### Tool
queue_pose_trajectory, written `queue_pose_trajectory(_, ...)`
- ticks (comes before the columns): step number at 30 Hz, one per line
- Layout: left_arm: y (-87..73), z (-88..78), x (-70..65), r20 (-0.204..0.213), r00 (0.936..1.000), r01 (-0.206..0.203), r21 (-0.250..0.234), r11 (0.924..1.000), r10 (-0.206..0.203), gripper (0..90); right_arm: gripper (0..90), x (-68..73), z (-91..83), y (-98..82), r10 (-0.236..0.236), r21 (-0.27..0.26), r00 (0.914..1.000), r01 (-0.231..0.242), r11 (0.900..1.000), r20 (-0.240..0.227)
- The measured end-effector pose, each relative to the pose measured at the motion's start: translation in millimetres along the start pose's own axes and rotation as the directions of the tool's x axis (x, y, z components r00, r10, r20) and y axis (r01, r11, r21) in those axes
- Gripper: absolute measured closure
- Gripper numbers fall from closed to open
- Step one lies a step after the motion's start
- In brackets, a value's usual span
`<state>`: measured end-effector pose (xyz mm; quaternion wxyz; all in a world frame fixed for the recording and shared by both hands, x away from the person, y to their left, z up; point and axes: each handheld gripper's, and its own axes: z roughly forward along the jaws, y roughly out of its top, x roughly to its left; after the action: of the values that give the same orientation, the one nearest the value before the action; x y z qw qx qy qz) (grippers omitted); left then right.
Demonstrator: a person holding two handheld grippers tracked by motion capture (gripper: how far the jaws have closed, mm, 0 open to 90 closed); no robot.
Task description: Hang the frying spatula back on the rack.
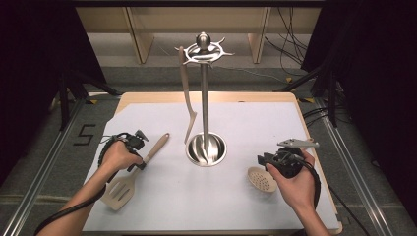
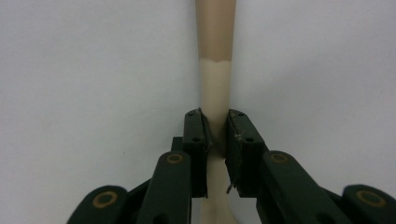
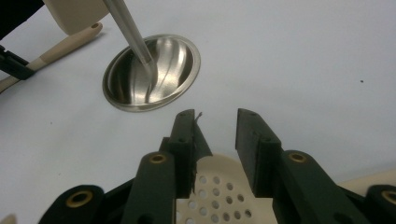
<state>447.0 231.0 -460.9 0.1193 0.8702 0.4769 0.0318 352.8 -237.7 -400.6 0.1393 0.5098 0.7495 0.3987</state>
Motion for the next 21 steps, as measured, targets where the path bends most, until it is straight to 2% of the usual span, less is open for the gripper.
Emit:
queue_pose_trajectory(1, -4.4, 0.7, 0.9, 0.018, 0.9997, 0.019, -0.038, 0.9991, -0.018, 78.3, 69.0, 0.1, 0.1, 0.0, 0.0, -0.003, 1.0, 0.0, 1.0, -0.001)
queue_pose_trajectory(2, -4.4, 0.7, 0.9, 0.018, 0.9997, 0.019, -0.038, 0.9991, -0.018, 78.3, 69.0, 0.1, 0.1, 0.0, 0.0, -0.003, 1.0, 0.0, 1.0, -0.001)
queue_pose_trajectory(3, -10.6, -1.6, 3.5, 0.036, 0.9987, 0.039, -0.09, 0.9952, -0.036, 78.2, 69.1, 0.5, -1.6, 0.6, -0.007, -0.002, 0.9999, 0.007, 1.0, 0.014)
queue_pose_trajectory(4, -13.8, -3.8, 5.1, 0.038, 0.999, 0.026, -0.113, 0.9932, -0.022, 78.2, 69.1, 0.5, -1.8, 0.8, -0.008, -0.005, 0.9999, 0.008, 1.0, 0.015)
queue_pose_trajectory(5, -13.8, -3.8, 5.1, 0.038, 0.999, 0.026, -0.113, 0.9932, -0.022, 78.2, 69.1, 0.5, -1.8, 0.8, -0.008, -0.005, 0.9999, 0.008, 1.0, 0.015)
queue_pose_trajectory(6, -20.6, -8.3, 4.7, 0.054, 0.9982, 0.036, -0.172, 0.9844, -0.027, 78.2, 69.2, 0.5, -1.8, 0.9, -0.007, -0.006, 0.9998, 0.007, 1.0, 0.018)
queue_pose_trajectory(7, -22.6, -11.5, 5.3, 0.05, 0.9985, 0.033, -0.178, 0.9835, -0.024, 78.2, 69.2, 0.5, -1.5, 0.9, -0.007, -0.007, 0.9998, 0.007, 1.0, 0.017)
queue_pose_trajectory(8, -26.0, -14.7, 4.3, 0.058, 0.9976, 0.05, -0.228, 0.9724, -0.038, 78.2, 69.2, 3.1, -1.2, 0.5, 0.027, -0.002, 0.9996, -0.027, 1.0, 0.005)
queue_pose_trajectory(9, -28.4, -18.3, 4.4, 0.064, 0.9974, 0.049, -0.257, 0.9652, -0.034, 78.2, 69.2, 3.6, -0.9, 0.5, 0.029, -0.002, 0.9996, -0.029, 1.0, 0.005)
queue_pose_trajectory(10, -30.8, -21.8, 3.8, 0.065, 0.9971, 0.056, -0.292, 0.9547, -0.039, 78.2, 69.2, 3.9, -0.9, 0.6, 0.029, -0.003, 0.9996, -0.029, 1.0, 0.005)
queue_pose_trajectory(11, -30.8, -21.8, 3.8, 0.065, 0.9971, 0.056, -0.292, 0.9547, -0.039, 78.2, 69.2, 4.3, -1.0, 0.6, 0.024, -0.009, 0.9997, -0.024, 1.0, 0.006)
queue_pose_trajectory(12, -35.6, -28.1, 3.2, 0.076, 0.9969, 0.046, -0.353, 0.9346, -0.021, 78.2, 69.3, 5.3, -0.8, 0.5, 0.03, -0.009, 0.9995, -0.03, 1.0, 0.0)
queue_pose_trajectory(13, -35.6, -28.1, 3.2, 0.076, 0.9969, 0.046, -0.353, 0.9346, -0.021, 78.2, 69.3, 5.3, -0.8, 0.5, 0.03, -0.009, 0.9995, -0.03, 1.0, 0.0)
queue_pose_trajectory(14, -37.6, -31.5, 1.3, 0.083, 0.9964, 0.049, -0.369, 0.928, -0.019, 78.2, 69.2, 2.7, -0.9, 1.3, -0.01, -0.02, 0.9999, 0.01, 1.0, 0.004)
queue_pose_trajectory(15, -41.4, -35.7, -2.3, 0.085, 0.9964, 0.04, -0.42, 0.9066, -0.005, 78.2, 69.2, 2.9, -0.8, 1.6, -0.01, -0.024, 1.0, 0.01, 1.0, 0.001)
queue_pose_trajectory(16, -41.4, -35.7, -2.3, 0.085, 0.9964, 0.04, -0.42, 0.9066, -0.005, 78.2, 69.2, 3.2, -0.8, 1.7, -0.009, -0.025, 1.0, 0.009, 1.0, 0.001)
queue_pose_trajectory(17, -45.6, -39.6, -7.6, 0.092, 0.9958, 0.045, -0.485, 0.8733, 0.0, 78.2, 69.2, 3.4, -0.6, 1.9, -0.011, -0.028, 0.9999, 0.011, 1.0, 0.0)
queue_pose_trajectory(18, -45.6, -39.6, -7.6, 0.092, 0.9958, 0.045, -0.485, 0.8733, 0.0, 78.2, 69.2, 3.4, -0.6, 1.9, -0.011, -0.028, 0.9999, 0.011, 1.0, 0.0)
queue_pose_trajectory(19, -48.2, -42.7, -10.2, 0.107, 0.9942, 0.046, -0.514, 0.8565, 0.012, 78.2, 69.1, 3.6, -0.3, 1.9, -0.013, -0.029, 0.9999, 0.013, 0.999, 0.0)
queue_pose_trajectory(20, -50.2, -45.0, -12.8, 0.119, 0.9928, 0.05, -0.534, 0.8441, 0.016, 78.2, 69.1, 5.0, -1.2, 2.2, -0.014, -0.02, 0.9999, 0.015, 1.0, 0.006)
queue_pose_trajectory(21, -52.5, -48.0, -19.1, 0.137, 0.9904, 0.068, -0.587, 0.8071, 0.017, 78.2, 69.1, 9.4, -0.7, 1.5, 0.021, -0.014, 0.9998, -0.021, 1.0, -0.005)
